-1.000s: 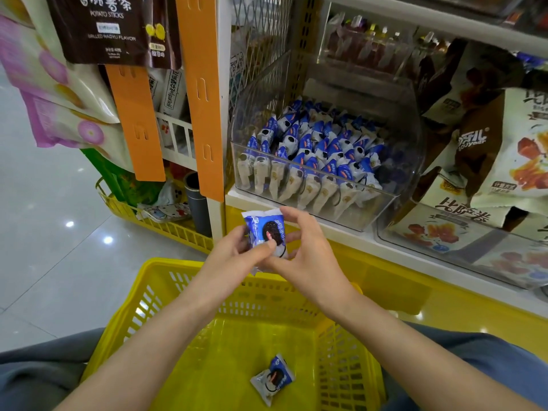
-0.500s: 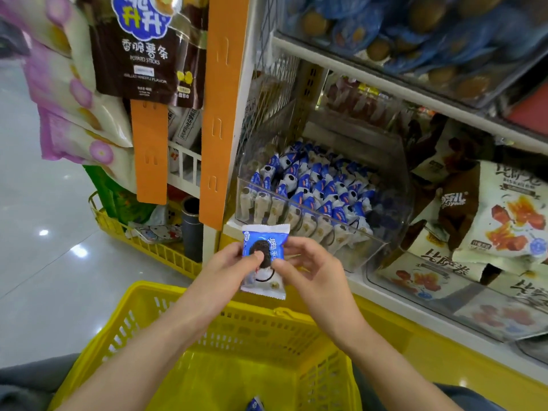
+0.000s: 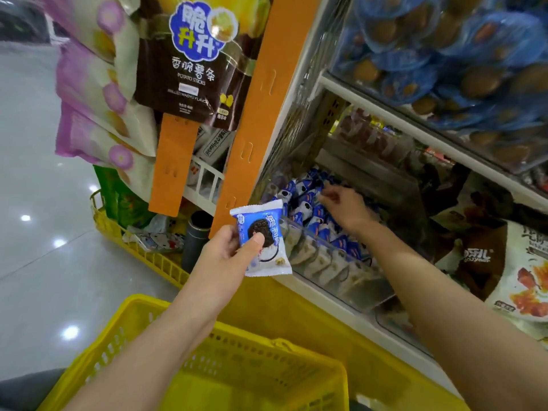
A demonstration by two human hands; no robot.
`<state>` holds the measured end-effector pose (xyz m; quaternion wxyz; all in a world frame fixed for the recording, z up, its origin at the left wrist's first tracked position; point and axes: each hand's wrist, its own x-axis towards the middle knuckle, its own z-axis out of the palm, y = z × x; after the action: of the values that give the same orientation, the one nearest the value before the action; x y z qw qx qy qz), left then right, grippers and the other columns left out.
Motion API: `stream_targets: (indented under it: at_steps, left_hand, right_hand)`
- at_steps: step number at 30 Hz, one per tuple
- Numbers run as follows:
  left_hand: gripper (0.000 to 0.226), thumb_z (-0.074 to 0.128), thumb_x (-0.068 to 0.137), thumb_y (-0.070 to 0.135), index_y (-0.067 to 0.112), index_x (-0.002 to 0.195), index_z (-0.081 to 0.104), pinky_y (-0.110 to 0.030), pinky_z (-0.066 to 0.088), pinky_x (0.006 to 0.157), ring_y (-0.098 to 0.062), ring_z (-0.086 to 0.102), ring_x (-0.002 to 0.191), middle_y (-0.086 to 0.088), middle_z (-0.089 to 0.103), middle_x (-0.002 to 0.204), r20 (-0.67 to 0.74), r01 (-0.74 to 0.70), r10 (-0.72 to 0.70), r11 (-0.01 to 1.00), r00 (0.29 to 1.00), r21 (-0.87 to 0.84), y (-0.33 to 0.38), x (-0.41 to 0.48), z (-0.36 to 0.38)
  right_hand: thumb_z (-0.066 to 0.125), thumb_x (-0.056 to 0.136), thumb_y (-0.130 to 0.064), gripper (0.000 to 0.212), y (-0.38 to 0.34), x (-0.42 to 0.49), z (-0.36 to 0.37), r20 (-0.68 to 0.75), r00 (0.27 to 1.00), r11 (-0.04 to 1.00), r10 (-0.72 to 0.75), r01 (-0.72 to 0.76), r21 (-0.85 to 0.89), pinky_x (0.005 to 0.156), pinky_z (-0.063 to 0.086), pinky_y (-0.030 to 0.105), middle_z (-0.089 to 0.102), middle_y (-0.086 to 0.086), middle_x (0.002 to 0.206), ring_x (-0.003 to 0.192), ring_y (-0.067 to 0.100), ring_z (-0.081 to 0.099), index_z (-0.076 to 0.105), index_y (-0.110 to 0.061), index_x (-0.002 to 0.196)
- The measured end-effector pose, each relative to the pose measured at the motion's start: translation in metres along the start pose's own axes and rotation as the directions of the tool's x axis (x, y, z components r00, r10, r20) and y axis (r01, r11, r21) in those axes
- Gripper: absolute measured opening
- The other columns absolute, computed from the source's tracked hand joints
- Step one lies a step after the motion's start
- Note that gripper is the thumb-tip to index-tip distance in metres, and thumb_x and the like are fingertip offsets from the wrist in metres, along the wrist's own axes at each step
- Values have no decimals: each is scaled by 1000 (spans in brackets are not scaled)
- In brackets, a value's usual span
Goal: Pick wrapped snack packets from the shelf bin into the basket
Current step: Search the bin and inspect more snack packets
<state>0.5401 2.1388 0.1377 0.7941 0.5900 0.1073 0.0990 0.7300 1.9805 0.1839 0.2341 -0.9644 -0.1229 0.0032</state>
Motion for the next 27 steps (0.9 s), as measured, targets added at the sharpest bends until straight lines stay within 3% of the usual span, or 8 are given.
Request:
stream_targets:
  at_steps: [3,5,8,12,15,19,22,27]
  left_hand:
    - [8,55,90,27,29,96,60,-30,48,84,-5,65,86,5,70,96,3,4,-4,1000,1000,-1,3,2,0]
    - [8,55,91,27,29,97,59,-32,48,87,-11,64,91,2,69,100,2,11,-11,1000,1000,-9,5,3,1]
    - [8,54,91,27,29,98,58,-29,48,87,-12,64,95,4,69,99,1,25,-25,1000,1000,-1,6,3,2]
    - [9,54,91,27,29,99,57,-29,49,88,-10,63,95,6,68,100,5,29,-29,1000,1000,1,8,2,2]
    - [8,53,91,28,31,98,57,-29,49,88,-10,63,96,8,68,100,8,30,-30,1000,1000,2,10,1,2]
    - [11,51,92,31,31,101,57,-25,48,78,-7,62,92,5,67,99,20,24,-24,1000,1000,-1,13,-3,2]
    - [13,50,92,30,26,101,58,-36,48,90,-18,60,100,-4,66,100,36,40,-38,998,999,-44,16,-6,4]
    - [25,50,89,35,20,105,61,-49,36,103,-25,57,100,-20,61,110,107,44,-33,994,994,-103,17,-16,5]
  right_hand:
    - [51,94,-27,33,-4,10,5,25,1000,999,-13,14,-40,75,38,26,65,18,105,87,21,56,64,-1,109]
    - [52,94,-31,38,-7,14,8,34,999,997,2,0,-81,65,35,29,59,20,71,62,20,47,64,2,80]
    - [54,92,-35,53,-12,20,11,71,995,989,64,-53,-139,57,28,31,25,6,46,43,19,26,32,-11,50]
    - [61,88,-31,43,-19,28,13,72,981,975,180,-168,-147,58,35,30,37,7,50,44,19,35,44,-8,56]
    - [55,91,-21,40,-17,27,12,-8,987,984,160,-160,-74,58,36,29,40,7,52,47,19,37,42,-9,55]
    - [49,93,-16,19,-21,8,-5,-295,955,997,26,-3,80,61,37,25,53,5,68,64,17,49,55,-11,76]
    - [52,93,-20,11,-30,-19,-23,-419,907,966,-37,139,216,55,39,14,56,-6,75,67,6,53,57,-16,84]
    - [58,89,-21,17,-44,-93,-24,-333,905,913,-266,347,213,56,43,8,60,-12,69,63,-5,56,54,-28,75]
